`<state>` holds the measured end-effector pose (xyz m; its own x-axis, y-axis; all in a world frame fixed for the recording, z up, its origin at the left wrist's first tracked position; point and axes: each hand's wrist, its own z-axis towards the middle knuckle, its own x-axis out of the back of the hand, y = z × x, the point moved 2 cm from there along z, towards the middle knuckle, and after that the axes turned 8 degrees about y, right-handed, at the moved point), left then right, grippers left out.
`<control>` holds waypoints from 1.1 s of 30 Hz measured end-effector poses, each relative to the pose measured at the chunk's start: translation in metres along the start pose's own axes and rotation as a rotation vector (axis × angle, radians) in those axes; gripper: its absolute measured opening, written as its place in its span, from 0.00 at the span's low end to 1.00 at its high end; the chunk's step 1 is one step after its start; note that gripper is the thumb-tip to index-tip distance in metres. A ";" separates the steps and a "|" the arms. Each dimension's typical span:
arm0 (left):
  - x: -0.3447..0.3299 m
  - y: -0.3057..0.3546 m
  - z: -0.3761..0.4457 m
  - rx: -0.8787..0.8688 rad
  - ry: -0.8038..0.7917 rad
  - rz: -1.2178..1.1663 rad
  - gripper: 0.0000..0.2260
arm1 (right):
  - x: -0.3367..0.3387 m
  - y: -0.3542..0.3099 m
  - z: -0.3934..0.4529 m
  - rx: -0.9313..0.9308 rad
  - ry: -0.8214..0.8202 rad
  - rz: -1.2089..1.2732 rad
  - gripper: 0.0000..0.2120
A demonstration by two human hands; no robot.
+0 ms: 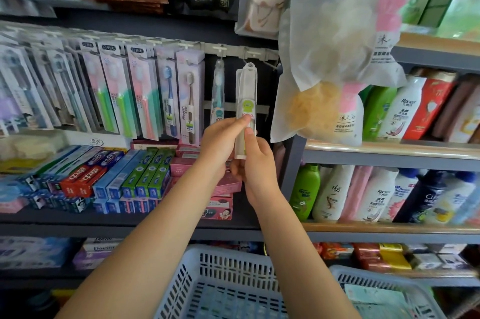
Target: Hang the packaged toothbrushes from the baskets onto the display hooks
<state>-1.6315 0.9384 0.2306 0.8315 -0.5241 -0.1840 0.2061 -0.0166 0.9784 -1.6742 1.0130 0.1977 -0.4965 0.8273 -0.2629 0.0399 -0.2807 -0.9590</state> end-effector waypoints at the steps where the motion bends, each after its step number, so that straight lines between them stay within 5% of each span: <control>1: -0.001 -0.001 0.001 -0.005 0.016 0.009 0.07 | 0.000 0.001 0.002 -0.005 0.001 0.001 0.20; 19: 0.029 -0.126 0.003 0.177 -0.002 0.148 0.04 | 0.044 0.093 -0.010 -0.273 0.084 0.008 0.14; 25: -0.006 -0.231 -0.101 0.284 -0.289 0.397 0.06 | 0.194 0.135 -0.094 -0.291 0.292 -0.251 0.11; 30: -0.084 -0.270 -0.213 -0.051 -0.718 0.640 0.06 | 0.377 0.149 -0.160 -0.351 0.605 -0.570 0.11; 33: -0.142 -0.296 -0.263 -0.332 -0.936 0.727 0.09 | 0.474 0.179 -0.178 -0.420 0.598 -0.891 0.10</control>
<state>-1.6750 1.2418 -0.0572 0.1459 -0.7317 0.6658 0.0846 0.6797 0.7286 -1.7479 1.4419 -0.1179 -0.0081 0.7806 0.6249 0.2231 0.6106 -0.7599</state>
